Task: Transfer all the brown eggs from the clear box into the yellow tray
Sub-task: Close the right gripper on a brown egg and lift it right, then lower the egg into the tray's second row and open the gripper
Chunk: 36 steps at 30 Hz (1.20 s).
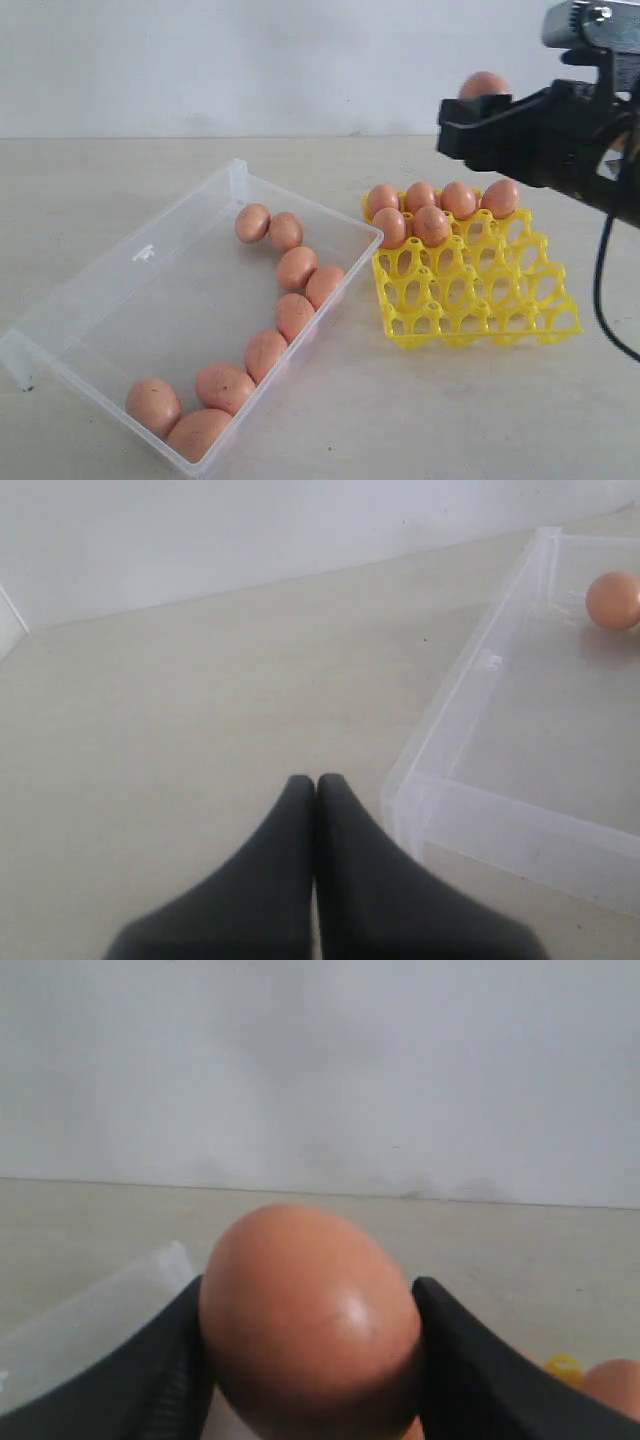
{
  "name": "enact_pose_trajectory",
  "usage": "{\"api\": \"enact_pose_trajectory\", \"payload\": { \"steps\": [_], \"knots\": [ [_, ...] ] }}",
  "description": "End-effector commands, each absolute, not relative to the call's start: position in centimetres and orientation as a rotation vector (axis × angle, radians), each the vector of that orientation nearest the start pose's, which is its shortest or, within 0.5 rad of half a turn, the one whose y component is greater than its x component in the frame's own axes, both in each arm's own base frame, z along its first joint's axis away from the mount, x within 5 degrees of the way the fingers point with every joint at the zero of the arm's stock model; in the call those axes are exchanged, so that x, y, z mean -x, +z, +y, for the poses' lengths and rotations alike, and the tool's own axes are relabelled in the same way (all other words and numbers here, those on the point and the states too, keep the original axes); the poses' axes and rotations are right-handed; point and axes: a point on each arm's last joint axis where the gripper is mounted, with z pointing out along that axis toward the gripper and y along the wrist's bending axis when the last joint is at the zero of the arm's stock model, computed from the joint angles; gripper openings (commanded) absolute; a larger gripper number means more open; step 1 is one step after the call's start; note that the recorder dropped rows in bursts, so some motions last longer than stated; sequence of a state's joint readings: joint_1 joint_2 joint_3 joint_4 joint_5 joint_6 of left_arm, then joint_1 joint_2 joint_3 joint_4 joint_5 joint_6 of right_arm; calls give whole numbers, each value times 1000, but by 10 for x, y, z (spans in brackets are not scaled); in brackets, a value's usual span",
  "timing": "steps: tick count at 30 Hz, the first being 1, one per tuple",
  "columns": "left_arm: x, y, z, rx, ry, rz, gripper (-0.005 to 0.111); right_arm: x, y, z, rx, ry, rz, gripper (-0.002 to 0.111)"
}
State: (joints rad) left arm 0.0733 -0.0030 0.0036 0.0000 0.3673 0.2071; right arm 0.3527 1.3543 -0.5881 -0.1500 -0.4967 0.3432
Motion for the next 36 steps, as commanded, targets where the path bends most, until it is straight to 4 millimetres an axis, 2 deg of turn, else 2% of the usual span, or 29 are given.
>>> {"api": "enact_pose_trajectory", "payload": {
  "steps": [1, 5, 8, 12, 16, 21, 27, 36],
  "knots": [
    [-53, 180, 4, -130, 195, 1851, -4, -261, 257, 77, 427, 491, 1706, 0],
    [-53, 180, 4, -130, 195, 1851, -4, -282, 258, 59, 545, 778, 1716, 0],
    [-53, 180, 4, -130, 195, 1851, -4, -303, 248, 48, 674, 1054, 1717, 0],
    [-53, 180, 4, -130, 195, 1851, -4, -336, 215, 32, 633, 1122, 1842, 0],
    [-53, 180, 4, -130, 195, 1851, -4, -345, 180, 30, 620, 1170, 1913, 0],
    [-53, 180, 4, -130, 195, 1849, -4, -353, 152, 29, 587, 1171, 1904, 0],
    [-53, 180, 4, -130, 195, 1849, -4, -354, 143, 29, 614, 1157, 1899, 0],
    [-53, 180, 4, -130, 195, 1849, -4, -365, 129, 18, 679, 819, 1970, 0]
  ]
}}
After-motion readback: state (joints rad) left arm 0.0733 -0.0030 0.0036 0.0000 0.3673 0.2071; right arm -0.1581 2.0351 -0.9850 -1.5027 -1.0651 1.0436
